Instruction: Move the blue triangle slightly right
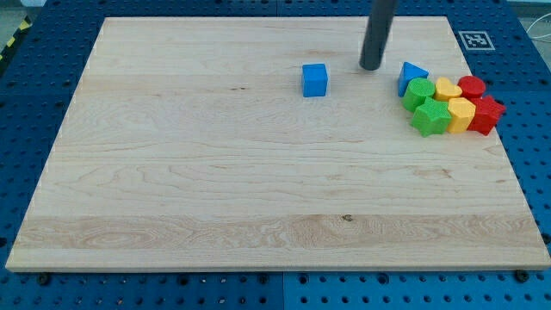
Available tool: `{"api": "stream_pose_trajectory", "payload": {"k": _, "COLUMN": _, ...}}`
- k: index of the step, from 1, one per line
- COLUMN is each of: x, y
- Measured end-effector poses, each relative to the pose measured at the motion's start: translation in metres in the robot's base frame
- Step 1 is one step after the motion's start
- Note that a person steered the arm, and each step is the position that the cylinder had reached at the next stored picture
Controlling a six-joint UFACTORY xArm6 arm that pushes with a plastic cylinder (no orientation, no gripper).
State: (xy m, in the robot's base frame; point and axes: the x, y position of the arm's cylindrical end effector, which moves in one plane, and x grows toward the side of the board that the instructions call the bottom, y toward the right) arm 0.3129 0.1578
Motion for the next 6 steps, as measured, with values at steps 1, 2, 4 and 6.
{"api": "stream_pose_trajectory", "payload": {"k": 1, "x": 0.002, "y": 0.035}}
{"api": "stream_pose_trajectory", "payload": {"k": 2, "x": 0.002, "y": 0.039}}
{"api": "stream_pose_trajectory", "payload": {"k": 4, "x": 0.001, "y": -0.029}}
{"api": "stream_pose_trajectory", "payload": {"k": 6, "x": 0.033, "y": 0.021}}
